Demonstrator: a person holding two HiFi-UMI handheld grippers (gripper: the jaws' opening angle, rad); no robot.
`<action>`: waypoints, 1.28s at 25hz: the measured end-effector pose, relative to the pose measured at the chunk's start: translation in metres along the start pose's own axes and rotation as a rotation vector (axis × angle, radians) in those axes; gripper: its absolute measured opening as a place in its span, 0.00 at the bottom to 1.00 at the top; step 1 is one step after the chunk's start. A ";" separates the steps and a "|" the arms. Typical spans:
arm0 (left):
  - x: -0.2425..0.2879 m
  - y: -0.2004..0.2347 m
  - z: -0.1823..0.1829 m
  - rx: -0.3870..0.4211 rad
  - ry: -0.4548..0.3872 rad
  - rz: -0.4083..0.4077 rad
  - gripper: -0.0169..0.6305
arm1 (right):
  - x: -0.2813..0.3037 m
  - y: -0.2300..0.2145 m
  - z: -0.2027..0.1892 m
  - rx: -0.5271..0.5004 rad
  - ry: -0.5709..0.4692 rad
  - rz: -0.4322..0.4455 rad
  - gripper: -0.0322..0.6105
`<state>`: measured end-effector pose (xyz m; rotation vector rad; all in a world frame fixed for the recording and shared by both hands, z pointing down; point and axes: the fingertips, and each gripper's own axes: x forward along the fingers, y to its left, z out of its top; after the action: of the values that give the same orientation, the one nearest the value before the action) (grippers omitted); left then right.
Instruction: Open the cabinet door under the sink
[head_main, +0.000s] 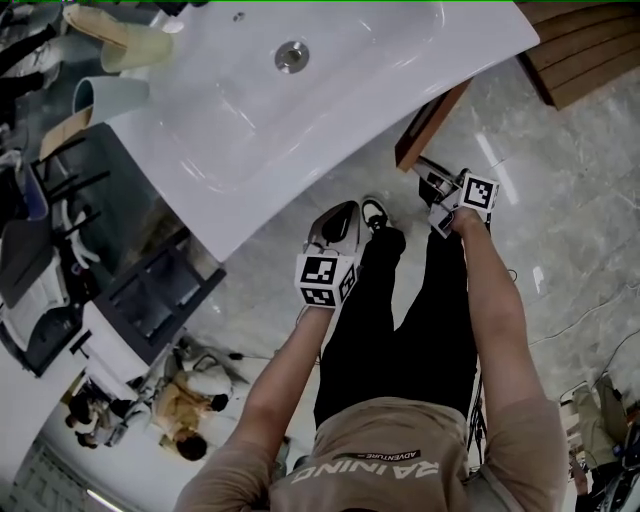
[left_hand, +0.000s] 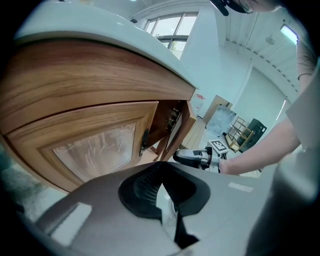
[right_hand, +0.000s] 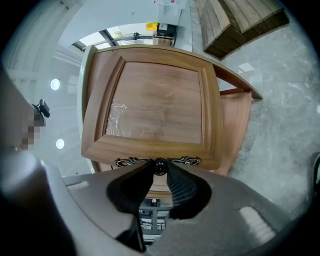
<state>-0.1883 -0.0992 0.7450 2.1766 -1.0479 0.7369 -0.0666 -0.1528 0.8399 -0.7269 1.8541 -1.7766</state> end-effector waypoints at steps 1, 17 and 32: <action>-0.001 -0.004 -0.004 -0.005 0.009 0.002 0.05 | -0.005 -0.001 -0.002 0.010 0.008 -0.004 0.18; 0.028 -0.066 0.013 -0.055 0.003 0.056 0.05 | -0.101 -0.011 0.007 -0.083 0.213 -0.030 0.18; 0.073 -0.133 0.031 -0.019 0.035 0.013 0.05 | -0.183 -0.017 0.058 -0.131 0.370 -0.062 0.18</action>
<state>-0.0334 -0.0899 0.7382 2.1352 -1.0475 0.7653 0.1098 -0.0763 0.8490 -0.5317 2.2260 -1.9473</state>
